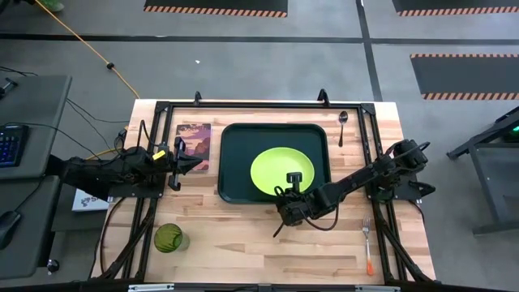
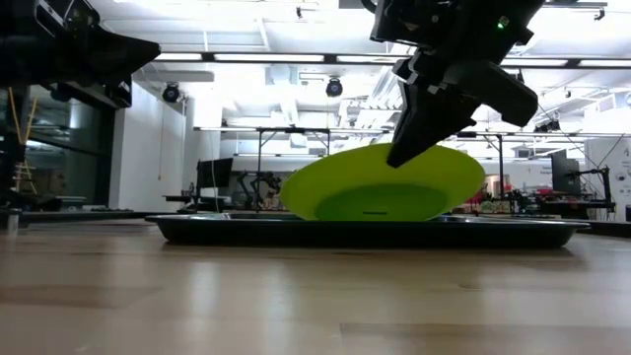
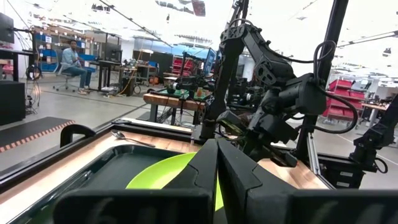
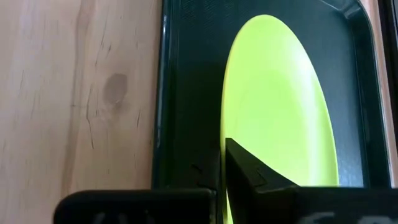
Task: Pick and place plate/cup/fork/spoon on tray
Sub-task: Put the green plate on the black serving tray
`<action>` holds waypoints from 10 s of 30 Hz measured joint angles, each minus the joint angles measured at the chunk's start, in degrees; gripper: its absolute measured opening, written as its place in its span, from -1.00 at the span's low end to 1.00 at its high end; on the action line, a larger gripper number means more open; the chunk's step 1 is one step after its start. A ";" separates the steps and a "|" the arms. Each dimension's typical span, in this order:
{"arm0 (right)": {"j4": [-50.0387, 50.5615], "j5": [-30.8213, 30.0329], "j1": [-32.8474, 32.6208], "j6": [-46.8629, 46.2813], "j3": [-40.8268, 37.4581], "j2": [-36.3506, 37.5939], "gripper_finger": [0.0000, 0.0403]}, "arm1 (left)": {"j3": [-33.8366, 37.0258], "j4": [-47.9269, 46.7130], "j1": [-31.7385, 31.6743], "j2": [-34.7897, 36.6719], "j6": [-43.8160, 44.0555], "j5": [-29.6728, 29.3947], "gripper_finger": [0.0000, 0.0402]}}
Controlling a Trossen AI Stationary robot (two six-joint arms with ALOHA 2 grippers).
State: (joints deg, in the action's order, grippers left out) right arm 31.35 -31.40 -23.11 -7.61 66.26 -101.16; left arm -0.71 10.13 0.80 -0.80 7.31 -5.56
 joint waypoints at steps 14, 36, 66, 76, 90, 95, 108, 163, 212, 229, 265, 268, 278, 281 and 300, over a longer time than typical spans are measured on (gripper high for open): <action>-0.76 0.12 0.04 -0.05 0.00 0.00 -1.00 | 0.00 0.00 -0.02 0.00 0.00 0.00 -0.98; -0.85 0.42 0.63 -0.22 0.00 0.00 -1.00 | -0.01 0.00 0.00 0.01 0.00 0.00 -0.98; -0.79 0.39 0.63 -1.34 0.00 0.00 -1.00 | -0.02 0.00 -0.02 0.02 0.00 0.00 -0.98; -0.79 0.37 0.63 -1.34 0.00 0.00 -1.00 | 0.00 0.00 -0.02 0.00 0.00 0.00 -0.98; -0.79 0.37 0.63 -1.34 0.00 0.00 -1.00 | -0.02 0.00 -0.02 0.02 0.00 0.00 -0.98; -0.79 0.37 0.63 -1.34 0.00 0.00 -1.00 | -0.01 0.00 0.00 0.01 0.00 0.00 -0.98; -0.76 0.61 0.63 -1.54 0.00 -0.04 -0.72 | 0.00 -0.02 0.00 0.02 0.00 0.00 -0.98; -3.14 7.00 -2.43 -30.96 -27.76 27.61 -1.00 | -0.02 -0.01 -0.01 0.02 0.00 -0.02 -0.98; -13.57 7.93 -0.48 -25.36 -27.76 17.57 -1.00 | -0.02 -0.01 -0.01 0.01 0.00 0.00 -0.98; -23.39 7.69 6.77 -16.72 -27.74 12.23 -1.00 | -0.02 -0.01 -0.01 0.01 0.00 -0.02 -0.98; -40.77 8.94 20.90 -8.62 -27.71 7.04 -1.00 | -0.02 -0.02 -0.02 0.02 0.00 0.00 -0.98; -43.19 8.92 20.90 -7.88 -27.71 7.04 -1.00 | -0.02 -0.02 0.00 0.02 0.00 0.00 -0.98; -44.71 10.66 19.60 -9.12 -25.67 0.95 -1.00 | -0.02 -0.02 0.00 0.01 0.00 -0.02 -0.98; -43.86 10.24 18.07 -7.26 -22.23 -1.97 -1.00 | -0.02 -0.04 -0.02 0.00 0.00 0.00 -0.98; -39.11 7.75 22.01 4.43 -10.73 -10.24 -1.00 | -0.02 -0.02 -0.02 0.02 0.00 0.00 -0.98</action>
State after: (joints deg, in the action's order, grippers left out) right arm -7.75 -23.65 -1.10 -3.18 55.53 -111.40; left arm -0.73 10.11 0.78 -0.78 7.31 -5.56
